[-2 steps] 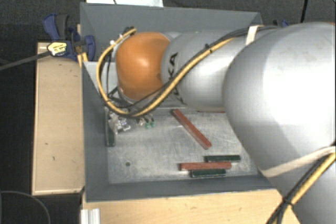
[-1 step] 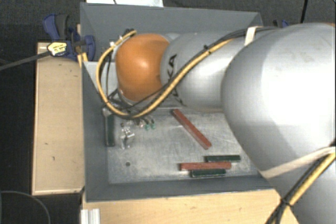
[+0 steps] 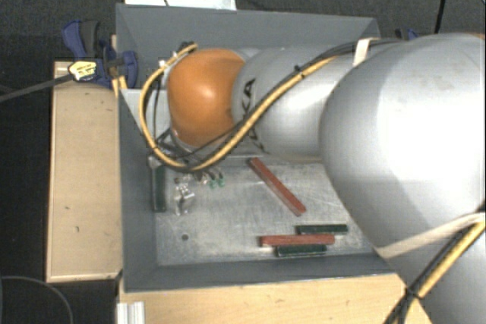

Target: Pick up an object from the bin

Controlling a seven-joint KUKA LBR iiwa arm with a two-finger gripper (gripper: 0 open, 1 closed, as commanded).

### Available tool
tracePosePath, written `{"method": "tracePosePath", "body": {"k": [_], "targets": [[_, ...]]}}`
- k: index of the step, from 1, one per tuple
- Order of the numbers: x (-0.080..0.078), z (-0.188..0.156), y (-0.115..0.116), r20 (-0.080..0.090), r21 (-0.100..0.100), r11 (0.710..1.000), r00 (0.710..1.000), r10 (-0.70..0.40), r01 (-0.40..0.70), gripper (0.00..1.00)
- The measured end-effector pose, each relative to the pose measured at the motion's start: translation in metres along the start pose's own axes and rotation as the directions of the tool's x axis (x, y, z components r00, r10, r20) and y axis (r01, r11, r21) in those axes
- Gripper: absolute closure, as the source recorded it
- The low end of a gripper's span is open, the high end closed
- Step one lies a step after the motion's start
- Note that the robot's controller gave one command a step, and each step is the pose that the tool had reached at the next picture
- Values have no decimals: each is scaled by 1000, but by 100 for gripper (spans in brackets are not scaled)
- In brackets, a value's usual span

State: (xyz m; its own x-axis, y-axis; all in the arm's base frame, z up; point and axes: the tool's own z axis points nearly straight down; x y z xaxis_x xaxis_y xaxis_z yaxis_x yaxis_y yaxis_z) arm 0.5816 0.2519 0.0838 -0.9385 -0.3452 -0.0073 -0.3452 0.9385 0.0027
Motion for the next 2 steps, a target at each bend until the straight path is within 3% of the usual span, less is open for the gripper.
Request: {"method": "tracePosePath", "body": {"k": [1, 2], "targets": [[-1, -1, -3, 13, 9, 790, 790, -613, 613, 100], [3, 2, -6, -7, 3, 792, 792, -610, 610, 0]]}}
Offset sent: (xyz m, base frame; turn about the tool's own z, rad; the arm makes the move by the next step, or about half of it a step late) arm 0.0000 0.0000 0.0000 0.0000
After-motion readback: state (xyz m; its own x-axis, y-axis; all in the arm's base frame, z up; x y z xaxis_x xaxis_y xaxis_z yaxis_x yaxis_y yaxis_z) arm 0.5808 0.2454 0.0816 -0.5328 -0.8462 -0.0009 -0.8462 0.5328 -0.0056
